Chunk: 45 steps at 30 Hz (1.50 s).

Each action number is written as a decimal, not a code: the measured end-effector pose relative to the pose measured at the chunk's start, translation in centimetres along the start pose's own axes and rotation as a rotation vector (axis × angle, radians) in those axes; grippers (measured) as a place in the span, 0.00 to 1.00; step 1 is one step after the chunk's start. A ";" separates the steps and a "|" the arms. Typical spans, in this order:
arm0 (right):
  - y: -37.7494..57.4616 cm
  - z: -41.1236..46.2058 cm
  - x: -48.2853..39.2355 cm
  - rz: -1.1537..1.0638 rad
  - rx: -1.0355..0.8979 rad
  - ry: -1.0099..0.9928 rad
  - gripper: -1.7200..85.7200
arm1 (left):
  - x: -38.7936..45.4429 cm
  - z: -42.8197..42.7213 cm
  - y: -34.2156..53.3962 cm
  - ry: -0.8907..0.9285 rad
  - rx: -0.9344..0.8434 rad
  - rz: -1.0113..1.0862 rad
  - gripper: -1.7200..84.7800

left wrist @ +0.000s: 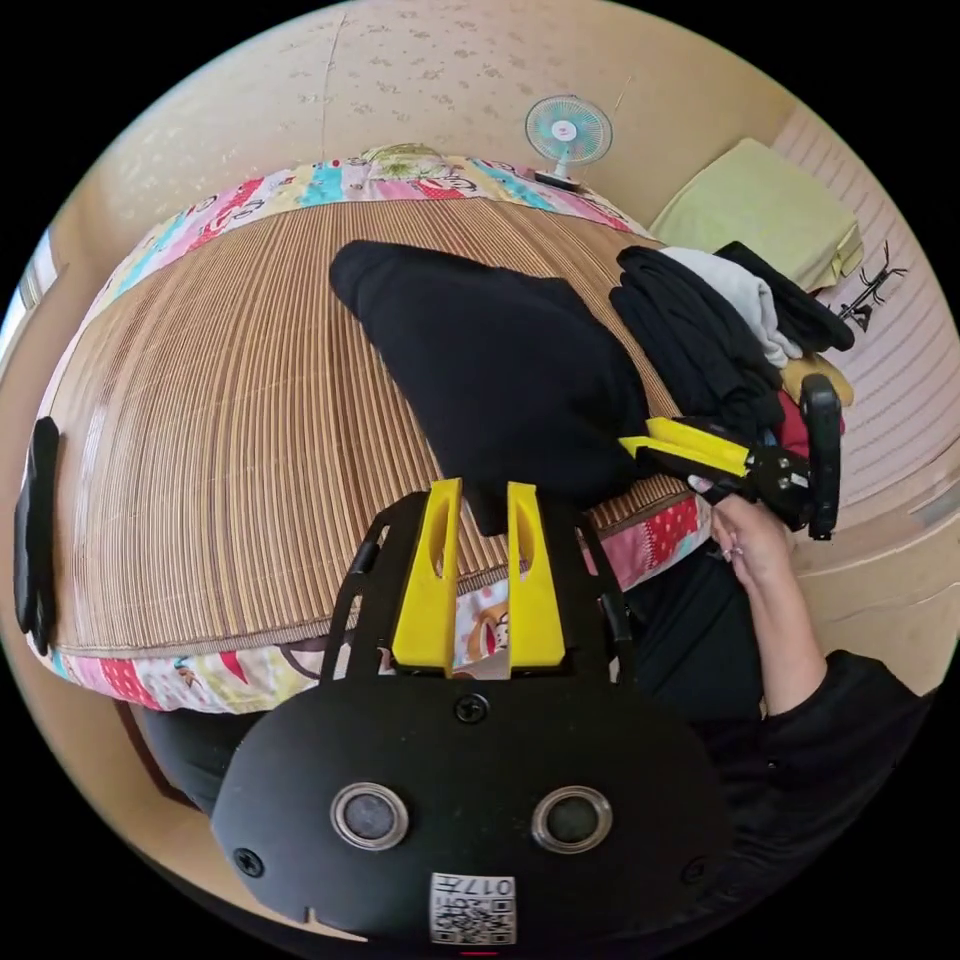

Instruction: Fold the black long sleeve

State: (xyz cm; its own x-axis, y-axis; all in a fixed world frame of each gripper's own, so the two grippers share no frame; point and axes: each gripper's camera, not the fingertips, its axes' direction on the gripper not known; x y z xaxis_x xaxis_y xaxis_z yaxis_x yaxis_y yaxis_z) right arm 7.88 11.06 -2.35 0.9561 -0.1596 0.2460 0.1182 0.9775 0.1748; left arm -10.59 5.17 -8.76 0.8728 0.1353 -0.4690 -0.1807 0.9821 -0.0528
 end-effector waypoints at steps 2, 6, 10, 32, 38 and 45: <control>0.8 -0.4 1.3 0.083 0.035 -0.074 0.12 | -1.7 -0.1 0.3 0.082 0.007 -0.067 0.12; 1.6 0.4 2.3 0.116 0.048 -0.099 0.10 | -3.9 2.8 -0.6 0.200 -0.063 -0.117 0.10; 2.3 0.6 2.4 0.100 0.033 -0.021 0.10 | -4.5 3.2 -1.7 0.270 -0.081 -0.045 0.04; 19.6 -5.9 19.7 0.655 0.160 -0.763 0.23 | -12.8 11.8 -6.3 0.856 -0.227 -0.268 0.09; 20.3 -0.2 22.0 0.721 0.224 -1.350 0.25 | -7.1 8.8 -3.7 1.057 -0.237 -0.067 0.08; 16.2 -7.2 21.2 0.263 0.550 -1.408 0.17 | -6.0 0.0 -2.0 0.994 -0.081 0.174 0.08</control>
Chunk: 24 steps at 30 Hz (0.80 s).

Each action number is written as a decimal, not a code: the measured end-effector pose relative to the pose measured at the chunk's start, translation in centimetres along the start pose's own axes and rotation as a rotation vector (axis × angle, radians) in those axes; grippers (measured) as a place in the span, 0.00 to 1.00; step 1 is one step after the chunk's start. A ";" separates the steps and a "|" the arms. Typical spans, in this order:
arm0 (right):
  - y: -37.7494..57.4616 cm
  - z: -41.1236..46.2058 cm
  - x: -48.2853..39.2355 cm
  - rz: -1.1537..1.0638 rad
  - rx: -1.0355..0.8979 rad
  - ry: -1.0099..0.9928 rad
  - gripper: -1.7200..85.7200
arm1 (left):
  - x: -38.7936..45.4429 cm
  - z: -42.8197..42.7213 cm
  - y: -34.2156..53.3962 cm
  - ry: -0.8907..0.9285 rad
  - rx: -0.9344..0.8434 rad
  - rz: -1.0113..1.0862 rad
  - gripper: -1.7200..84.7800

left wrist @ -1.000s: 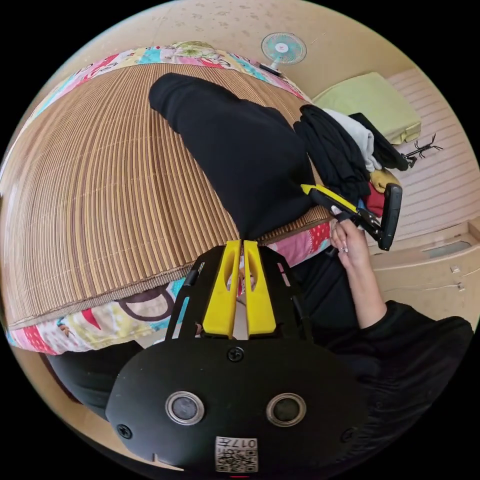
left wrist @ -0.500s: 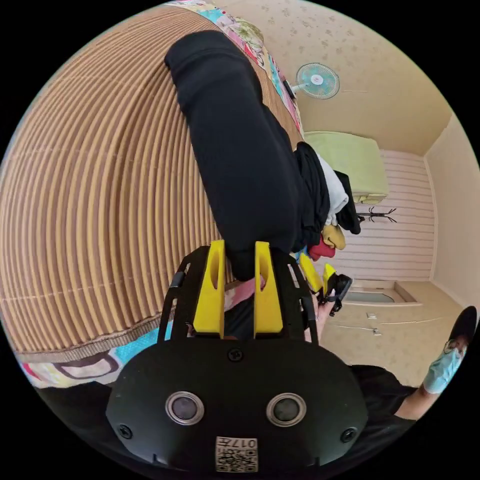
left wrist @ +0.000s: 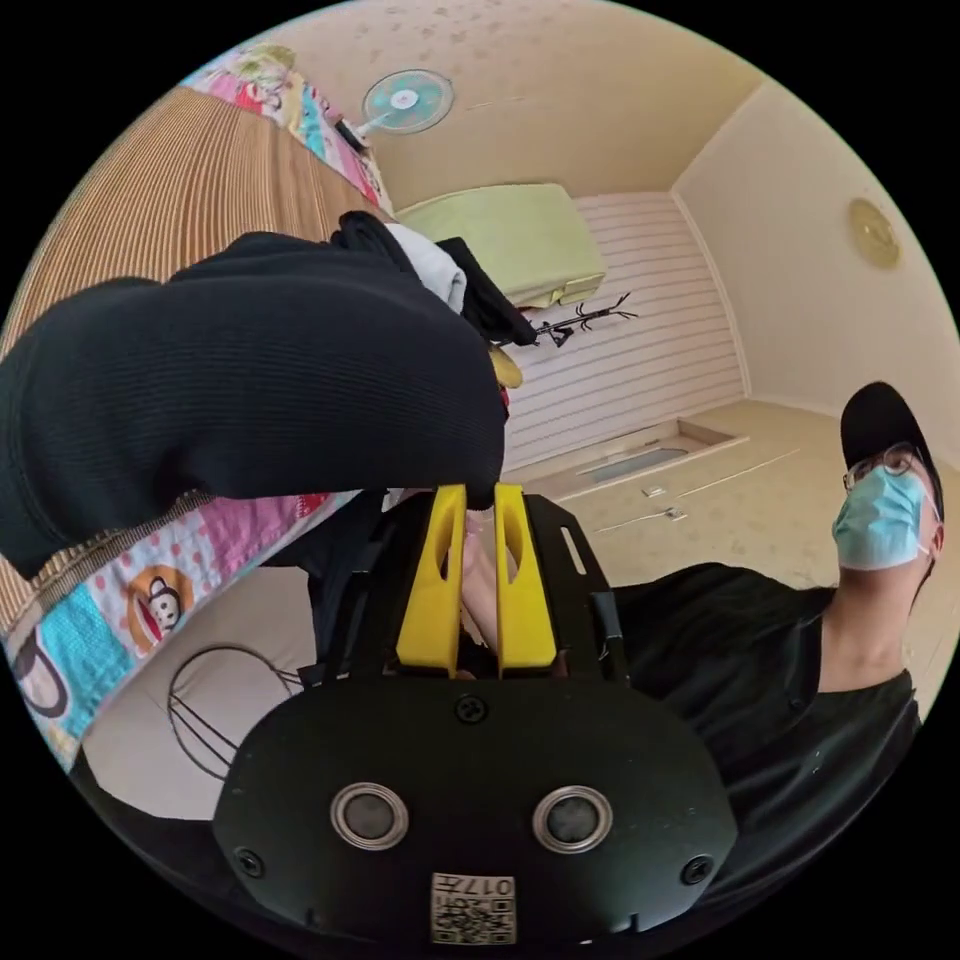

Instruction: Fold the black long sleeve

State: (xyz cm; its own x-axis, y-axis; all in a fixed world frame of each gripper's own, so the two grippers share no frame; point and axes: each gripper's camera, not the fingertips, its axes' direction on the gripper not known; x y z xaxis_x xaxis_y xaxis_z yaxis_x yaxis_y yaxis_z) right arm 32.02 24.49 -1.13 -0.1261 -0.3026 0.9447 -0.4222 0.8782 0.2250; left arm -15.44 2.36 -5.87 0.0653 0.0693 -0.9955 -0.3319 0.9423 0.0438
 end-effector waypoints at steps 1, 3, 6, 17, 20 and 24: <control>-2.3 -0.3 -1.7 -0.082 0.012 -0.026 0.16 | 1.8 -0.8 0.1 -0.035 0.022 0.067 0.07; -6.6 -1.3 -4.9 -0.217 0.036 -0.031 0.16 | 4.2 -1.7 0.1 -0.087 0.031 0.158 0.08; -13.8 -4.0 -11.7 -0.457 0.096 0.049 0.16 | 6.3 -1.7 0.1 -0.202 -0.010 0.239 0.08; -18.9 -18.6 -15.3 -0.253 0.622 0.917 0.14 | 3.1 0.0 2.4 -0.241 -0.037 0.113 0.09; -12.9 -20.0 -12.7 -0.161 0.648 0.982 0.14 | 2.3 -0.2 3.0 -0.285 -0.047 0.076 0.09; -5.8 -16.1 -12.2 -0.154 0.608 1.044 0.15 | 0.7 -1.5 3.7 -0.456 -0.044 -0.015 0.09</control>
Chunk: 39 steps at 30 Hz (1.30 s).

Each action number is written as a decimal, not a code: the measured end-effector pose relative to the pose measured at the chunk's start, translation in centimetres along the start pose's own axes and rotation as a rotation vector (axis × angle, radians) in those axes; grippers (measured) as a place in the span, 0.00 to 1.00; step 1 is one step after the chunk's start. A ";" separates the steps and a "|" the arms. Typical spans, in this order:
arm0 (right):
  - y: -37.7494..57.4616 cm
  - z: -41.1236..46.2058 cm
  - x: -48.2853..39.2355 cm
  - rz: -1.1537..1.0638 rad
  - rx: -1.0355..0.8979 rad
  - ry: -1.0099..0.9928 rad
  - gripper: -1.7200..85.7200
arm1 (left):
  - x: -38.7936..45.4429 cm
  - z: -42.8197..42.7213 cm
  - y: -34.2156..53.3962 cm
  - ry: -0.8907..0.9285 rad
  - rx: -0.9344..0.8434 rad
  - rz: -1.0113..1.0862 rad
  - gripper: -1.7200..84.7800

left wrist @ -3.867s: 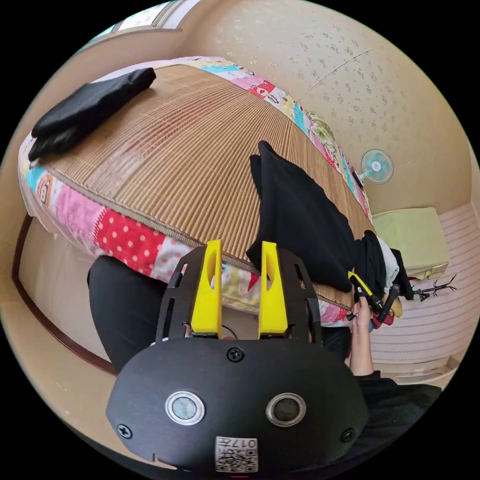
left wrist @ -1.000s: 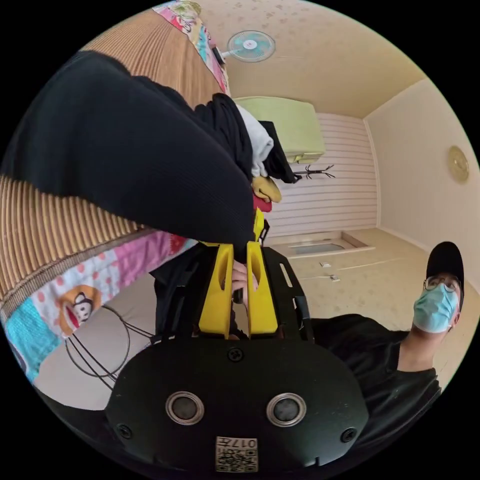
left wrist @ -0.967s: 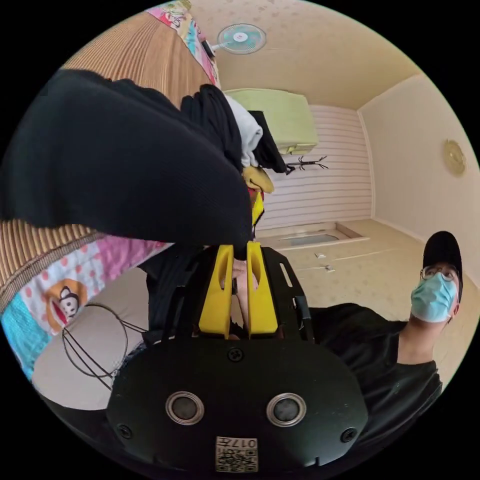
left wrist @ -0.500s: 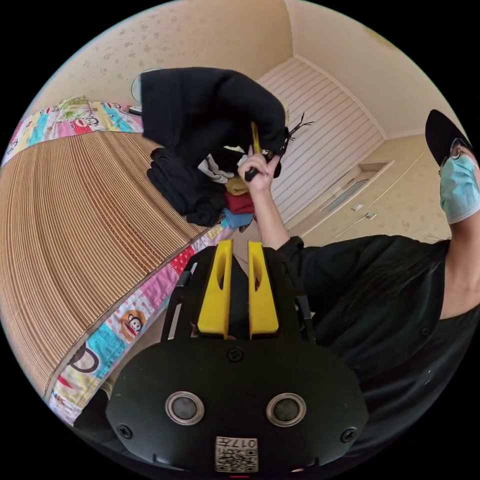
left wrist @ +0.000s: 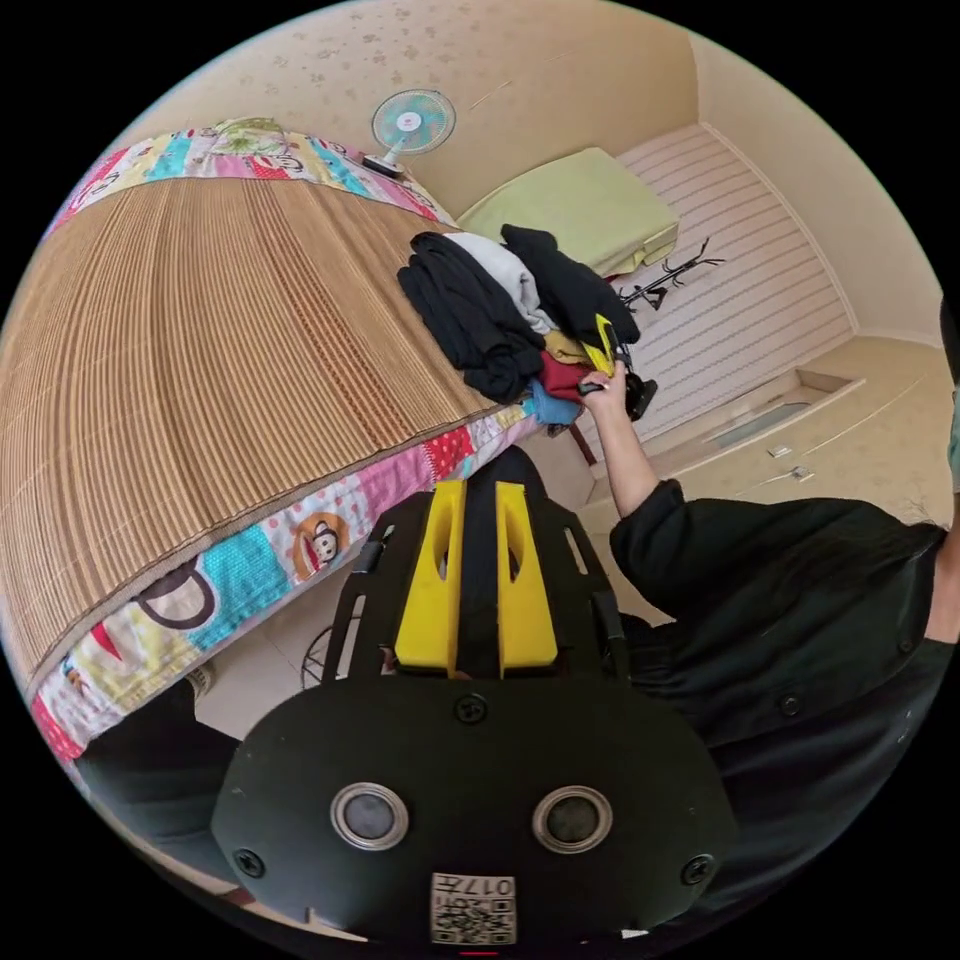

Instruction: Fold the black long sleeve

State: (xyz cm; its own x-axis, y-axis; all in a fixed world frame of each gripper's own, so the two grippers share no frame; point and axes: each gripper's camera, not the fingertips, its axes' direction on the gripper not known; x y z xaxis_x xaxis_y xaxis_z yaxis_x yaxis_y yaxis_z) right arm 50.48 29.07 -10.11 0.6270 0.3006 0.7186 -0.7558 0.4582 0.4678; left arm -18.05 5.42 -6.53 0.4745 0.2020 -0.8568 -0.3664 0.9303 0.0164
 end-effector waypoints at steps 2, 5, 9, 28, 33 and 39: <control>3.0 0.4 -2.7 -0.056 -0.056 0.081 0.15 | -1.2 -0.8 0.5 -0.092 0.019 -0.044 0.10; 8.0 3.7 -9.3 -0.317 -0.195 0.144 0.11 | -3.8 -3.4 1.5 -0.241 0.077 -0.148 0.10; 16.0 14.5 -18.4 -0.674 -0.639 0.157 0.05 | -6.7 -7.0 3.1 -0.368 0.167 -0.200 0.05; 32.2 34.9 -27.4 -0.877 -0.863 0.217 0.03 | -21.8 -23.4 19.4 -0.520 0.857 -0.831 0.14; 30.2 37.6 -27.4 -0.740 -0.961 0.116 0.02 | -28.5 -33.1 27.7 -0.623 1.081 -1.140 0.16; 24.4 41.6 -34.5 -0.594 -1.027 0.044 0.02 | -39.0 -37.1 28.4 -0.409 0.994 -1.377 0.16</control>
